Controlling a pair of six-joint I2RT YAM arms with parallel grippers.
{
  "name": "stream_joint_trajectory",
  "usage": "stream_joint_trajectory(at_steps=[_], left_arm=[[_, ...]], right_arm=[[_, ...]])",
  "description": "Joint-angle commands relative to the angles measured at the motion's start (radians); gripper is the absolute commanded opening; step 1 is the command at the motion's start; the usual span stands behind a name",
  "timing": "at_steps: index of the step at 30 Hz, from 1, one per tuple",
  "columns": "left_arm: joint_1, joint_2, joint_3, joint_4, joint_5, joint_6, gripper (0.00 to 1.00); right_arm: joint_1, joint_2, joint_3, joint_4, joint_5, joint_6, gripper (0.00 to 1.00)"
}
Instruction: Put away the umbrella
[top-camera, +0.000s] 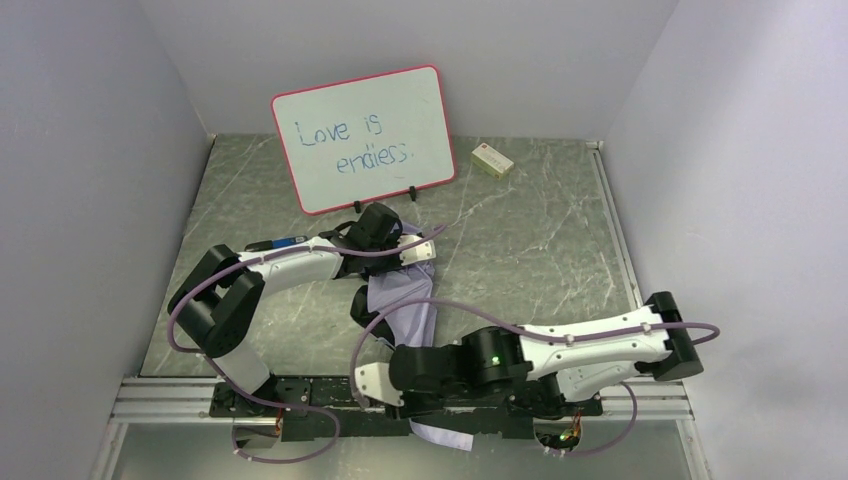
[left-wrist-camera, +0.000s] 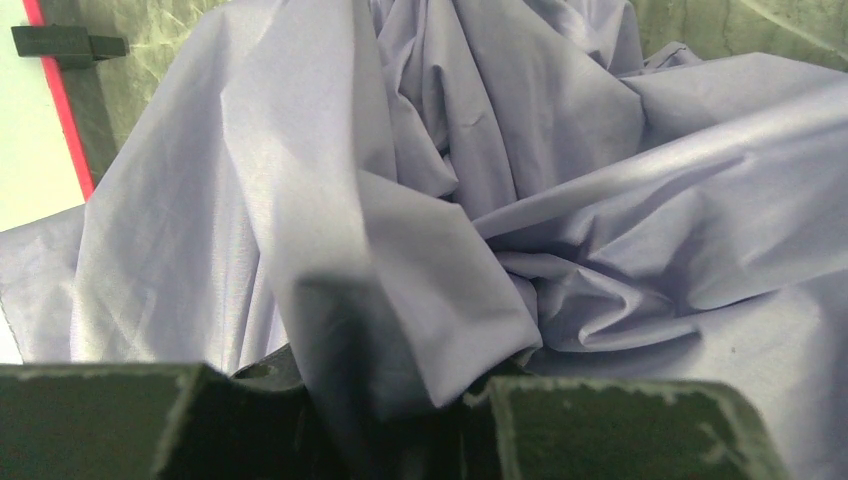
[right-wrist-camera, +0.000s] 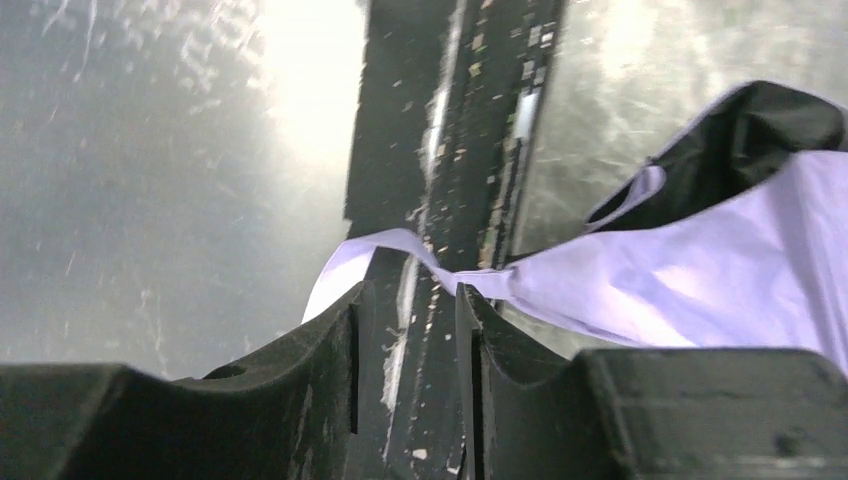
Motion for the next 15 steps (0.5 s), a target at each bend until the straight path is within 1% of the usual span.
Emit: stream_joint_trajectory(at_steps=[1, 3, 5, 8, 10, 12, 15], left_arm=[[-0.003, -0.014, -0.004, 0.028, -0.021, 0.007, 0.06], [-0.003, -0.016, -0.006, 0.029, -0.021, 0.009, 0.06], [-0.005, -0.016, -0.007, 0.03, -0.024, 0.01, 0.06], [-0.006, -0.015, -0.007, 0.032, -0.025, 0.011, 0.06], [-0.006, -0.018, -0.01, 0.036, -0.021, 0.008, 0.06], [-0.011, -0.021, -0.015, 0.04, -0.02, 0.011, 0.06], [-0.014, -0.02, -0.017, 0.044, -0.02, 0.011, 0.06]], right_arm=[[0.102, -0.061, -0.038, 0.114, 0.235, 0.174, 0.37], [0.089, -0.08, -0.047, 0.141, 0.299, 0.245, 0.32], [0.085, -0.126, -0.085, 0.205, 0.387, 0.34, 0.31], [0.066, -0.221, -0.198, 0.309, 0.588, 0.538, 0.29], [0.062, -0.293, -0.264, 0.335, 0.73, 0.696, 0.29], [0.061, -0.373, -0.313, 0.312, 0.86, 0.866, 0.31], [0.057, -0.476, -0.355, 0.183, 1.014, 1.103, 0.32]])
